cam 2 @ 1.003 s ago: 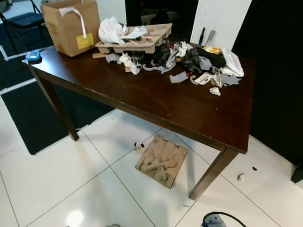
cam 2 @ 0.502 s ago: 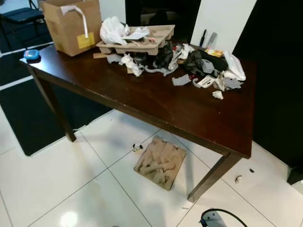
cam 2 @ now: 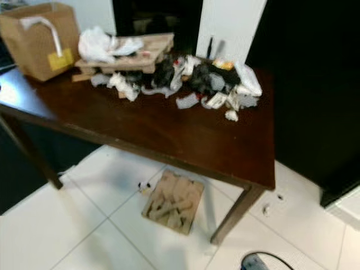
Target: Picking trash to rubbish bin
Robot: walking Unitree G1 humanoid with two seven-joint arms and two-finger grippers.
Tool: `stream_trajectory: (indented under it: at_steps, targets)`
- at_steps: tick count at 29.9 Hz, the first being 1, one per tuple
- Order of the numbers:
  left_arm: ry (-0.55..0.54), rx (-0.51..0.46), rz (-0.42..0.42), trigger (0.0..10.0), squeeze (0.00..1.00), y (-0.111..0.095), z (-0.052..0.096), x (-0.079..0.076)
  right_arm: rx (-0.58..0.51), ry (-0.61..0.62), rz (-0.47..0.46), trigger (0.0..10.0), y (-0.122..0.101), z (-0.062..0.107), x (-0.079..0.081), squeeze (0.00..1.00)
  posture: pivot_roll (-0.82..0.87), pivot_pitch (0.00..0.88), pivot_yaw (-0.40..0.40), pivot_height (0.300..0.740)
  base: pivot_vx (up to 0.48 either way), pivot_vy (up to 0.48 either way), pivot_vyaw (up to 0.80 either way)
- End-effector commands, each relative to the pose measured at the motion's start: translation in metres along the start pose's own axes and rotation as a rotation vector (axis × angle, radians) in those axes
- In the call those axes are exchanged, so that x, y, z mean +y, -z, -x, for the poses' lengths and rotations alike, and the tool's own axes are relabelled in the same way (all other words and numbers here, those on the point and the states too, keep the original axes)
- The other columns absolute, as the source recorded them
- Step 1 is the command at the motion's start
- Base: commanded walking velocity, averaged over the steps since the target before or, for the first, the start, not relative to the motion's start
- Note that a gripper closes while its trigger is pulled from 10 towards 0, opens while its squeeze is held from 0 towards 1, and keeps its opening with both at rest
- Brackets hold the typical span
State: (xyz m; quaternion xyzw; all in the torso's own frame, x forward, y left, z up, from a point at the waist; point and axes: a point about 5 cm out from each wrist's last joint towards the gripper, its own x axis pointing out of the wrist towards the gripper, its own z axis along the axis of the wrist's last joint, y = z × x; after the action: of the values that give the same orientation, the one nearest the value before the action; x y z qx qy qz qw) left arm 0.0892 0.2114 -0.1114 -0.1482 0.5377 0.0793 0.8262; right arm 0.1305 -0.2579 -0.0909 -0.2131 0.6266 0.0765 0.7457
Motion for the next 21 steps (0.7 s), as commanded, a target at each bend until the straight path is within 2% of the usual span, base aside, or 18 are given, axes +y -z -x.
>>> stream_trajectory:
  at_steps: [1,19,21]
  targets:
    - [0.025,0.014,0.002,10.0,0.0,0.005,-0.001,-0.007,-0.022,-0.008,-0.004,10.0,-0.006,0.0,0.003,0.0,0.18,0.025,-0.115,0.74,0.337,0.0,0.0]
    - [-0.056,0.01,0.076,10.0,0.0,0.011,0.005,0.013,0.012,-0.016,0.0,10.0,0.001,-0.001,0.005,0.0,0.18,0.041,-0.107,0.74,0.341,0.0,0.0]
    - [-0.091,0.011,0.088,10.0,0.0,0.013,0.008,0.022,0.031,-0.019,0.002,10.0,0.004,-0.001,0.005,0.0,0.19,0.047,-0.107,0.74,0.322,0.0,0.0]
